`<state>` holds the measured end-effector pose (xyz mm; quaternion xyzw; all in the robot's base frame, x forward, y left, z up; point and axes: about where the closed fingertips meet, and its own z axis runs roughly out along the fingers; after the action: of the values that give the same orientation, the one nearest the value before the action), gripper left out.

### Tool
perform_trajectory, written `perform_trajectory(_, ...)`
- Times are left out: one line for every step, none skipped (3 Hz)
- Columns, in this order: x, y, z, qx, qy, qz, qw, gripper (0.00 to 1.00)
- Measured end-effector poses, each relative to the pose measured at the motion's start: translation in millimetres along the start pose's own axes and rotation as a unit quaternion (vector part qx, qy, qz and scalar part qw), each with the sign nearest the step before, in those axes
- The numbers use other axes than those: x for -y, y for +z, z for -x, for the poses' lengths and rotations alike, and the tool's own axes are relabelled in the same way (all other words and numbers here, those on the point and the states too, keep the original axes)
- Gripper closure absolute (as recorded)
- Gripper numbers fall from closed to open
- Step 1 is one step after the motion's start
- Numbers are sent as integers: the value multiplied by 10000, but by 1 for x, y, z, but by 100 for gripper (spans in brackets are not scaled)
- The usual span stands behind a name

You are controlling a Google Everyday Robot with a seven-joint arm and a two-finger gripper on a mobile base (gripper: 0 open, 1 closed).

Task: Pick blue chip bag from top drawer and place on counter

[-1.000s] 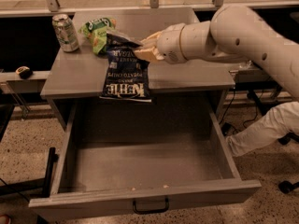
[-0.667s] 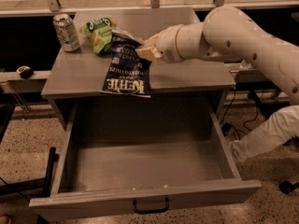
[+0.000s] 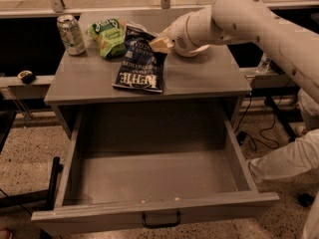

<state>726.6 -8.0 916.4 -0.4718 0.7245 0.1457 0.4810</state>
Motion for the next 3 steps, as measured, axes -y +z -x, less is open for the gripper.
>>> perform_trajectory(2,-2,4,16,-21,-1,10000,50)
perform_trajectory(2,-2,4,16,-21,-1,10000,27)
perform_trajectory(2,-2,4,16,-22,0,10000,4)
